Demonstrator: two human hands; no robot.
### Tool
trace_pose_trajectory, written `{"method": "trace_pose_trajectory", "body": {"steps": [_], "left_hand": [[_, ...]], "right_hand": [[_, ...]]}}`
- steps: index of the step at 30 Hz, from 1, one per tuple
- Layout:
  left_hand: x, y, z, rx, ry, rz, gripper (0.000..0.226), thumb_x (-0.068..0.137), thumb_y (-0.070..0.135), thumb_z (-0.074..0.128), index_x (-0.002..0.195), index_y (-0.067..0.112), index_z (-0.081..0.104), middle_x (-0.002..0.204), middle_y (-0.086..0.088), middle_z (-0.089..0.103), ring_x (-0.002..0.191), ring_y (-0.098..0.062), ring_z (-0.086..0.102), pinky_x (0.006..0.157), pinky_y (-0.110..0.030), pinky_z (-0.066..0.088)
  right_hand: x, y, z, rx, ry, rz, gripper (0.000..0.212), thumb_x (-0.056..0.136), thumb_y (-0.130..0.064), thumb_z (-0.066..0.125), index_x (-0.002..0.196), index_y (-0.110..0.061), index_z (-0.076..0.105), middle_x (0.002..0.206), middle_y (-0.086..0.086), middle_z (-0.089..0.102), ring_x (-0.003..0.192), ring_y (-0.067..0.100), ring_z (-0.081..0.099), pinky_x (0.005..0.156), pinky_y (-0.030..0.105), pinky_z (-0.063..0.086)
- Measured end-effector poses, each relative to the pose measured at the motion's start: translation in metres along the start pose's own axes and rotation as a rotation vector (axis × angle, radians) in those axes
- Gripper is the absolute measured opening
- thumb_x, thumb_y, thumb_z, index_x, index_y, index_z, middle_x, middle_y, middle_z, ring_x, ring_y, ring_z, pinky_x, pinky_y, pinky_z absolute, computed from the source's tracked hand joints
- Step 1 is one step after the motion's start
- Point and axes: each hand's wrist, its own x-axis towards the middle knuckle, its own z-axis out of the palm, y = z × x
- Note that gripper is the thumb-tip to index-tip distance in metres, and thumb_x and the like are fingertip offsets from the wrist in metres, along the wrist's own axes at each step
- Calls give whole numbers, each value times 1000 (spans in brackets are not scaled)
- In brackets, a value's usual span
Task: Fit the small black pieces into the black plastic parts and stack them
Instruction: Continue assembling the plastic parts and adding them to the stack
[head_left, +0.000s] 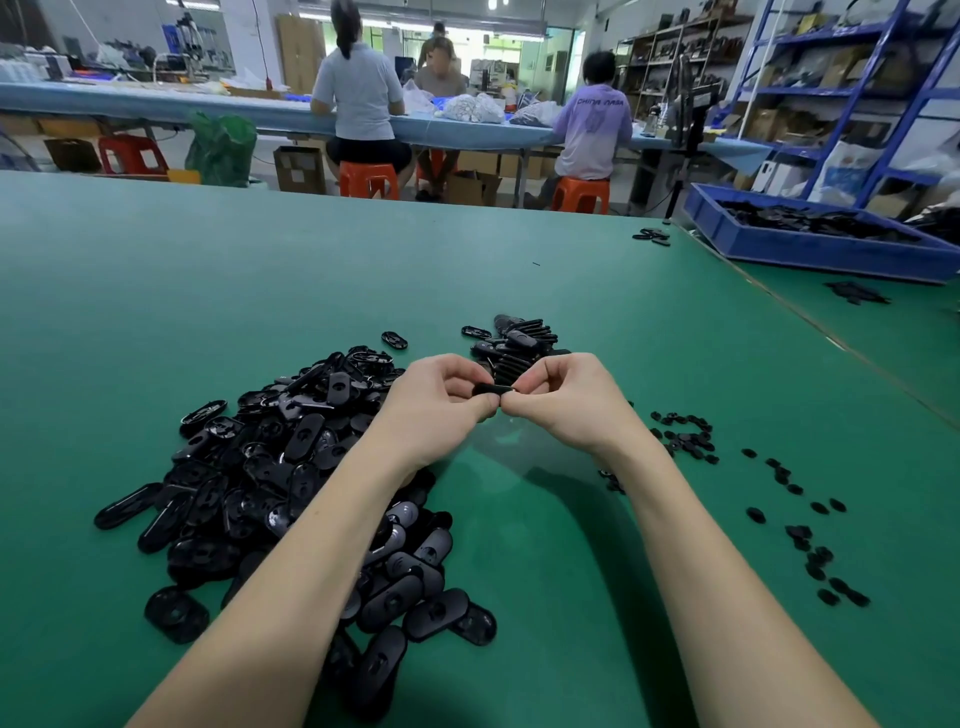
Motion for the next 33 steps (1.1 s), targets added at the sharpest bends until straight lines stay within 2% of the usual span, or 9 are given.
{"method": "trace_pose_trajectory", "body": {"steps": [2, 6, 8, 12, 16, 18, 20, 26, 33], "left_hand": [[0, -1, 0, 30, 40, 8, 17, 83, 14, 78, 84, 27, 67, 68, 10, 64, 60, -6, 58, 65, -21, 44], [-2, 2, -2, 122, 77, 125, 17, 83, 12, 75, 88, 26, 67, 80, 3, 72, 64, -7, 66, 69, -20, 52], [-5, 3, -1, 216, 76, 212, 19, 82, 11, 75, 93, 25, 69, 87, 5, 73, 68, -7, 69, 70, -15, 53], [-5, 1, 0, 356, 87, 283, 17, 81, 17, 78, 94, 25, 71, 94, 11, 69, 70, -4, 64, 72, -16, 50], [8, 3, 1, 367, 147, 256, 16, 78, 21, 81, 90, 29, 73, 85, 18, 69, 63, 0, 61, 65, -3, 40], [24, 10, 4, 358, 174, 228, 17, 78, 25, 82, 91, 29, 72, 84, 17, 69, 61, 1, 59, 69, -10, 44], [46, 20, 9, 353, 188, 189, 16, 79, 28, 81, 91, 31, 70, 84, 17, 68, 74, -3, 62, 74, -21, 47], [108, 36, 32, 407, 137, 63, 7, 82, 23, 74, 82, 29, 70, 91, 6, 73, 91, -17, 69, 86, -34, 57], [126, 32, 44, 421, 90, -42, 8, 87, 24, 67, 86, 28, 74, 104, -2, 73, 100, -24, 69, 91, -37, 57]], "right_hand": [[0, 0, 3, 7, -1, -5, 22, 63, -31, 83, 71, -20, 66, 51, -15, 54, 45, 1, 45, 48, 13, 38], [-1, 2, 0, 145, -68, 33, 14, 83, -17, 82, 82, -19, 68, 55, -14, 59, 46, 4, 47, 45, 14, 37], [-3, 1, -6, 197, -76, 72, 13, 84, -18, 81, 87, -20, 69, 58, -13, 61, 46, 6, 48, 43, 15, 36], [-4, 3, -17, 141, -78, 83, 8, 87, -27, 79, 86, -23, 72, 71, -8, 72, 48, 7, 50, 44, 15, 37], [-1, 9, -27, 119, 36, 119, 15, 89, -36, 75, 89, -21, 74, 80, -11, 77, 47, 4, 50, 47, 16, 39], [1, 12, -32, 140, 55, 140, 16, 90, -36, 75, 89, -20, 74, 79, -12, 77, 48, 5, 50, 51, 18, 38], [1, 13, -34, 159, 56, 153, 15, 90, -35, 74, 89, -21, 74, 80, -11, 77, 49, 6, 50, 53, 19, 38], [2, 13, -36, 221, 42, 137, 11, 92, -30, 73, 89, -19, 74, 77, -10, 77, 47, 6, 48, 44, 11, 37], [0, 14, -36, 236, 31, 153, 10, 92, -30, 72, 88, -21, 73, 77, -11, 76, 46, 3, 47, 45, 9, 38]]}}
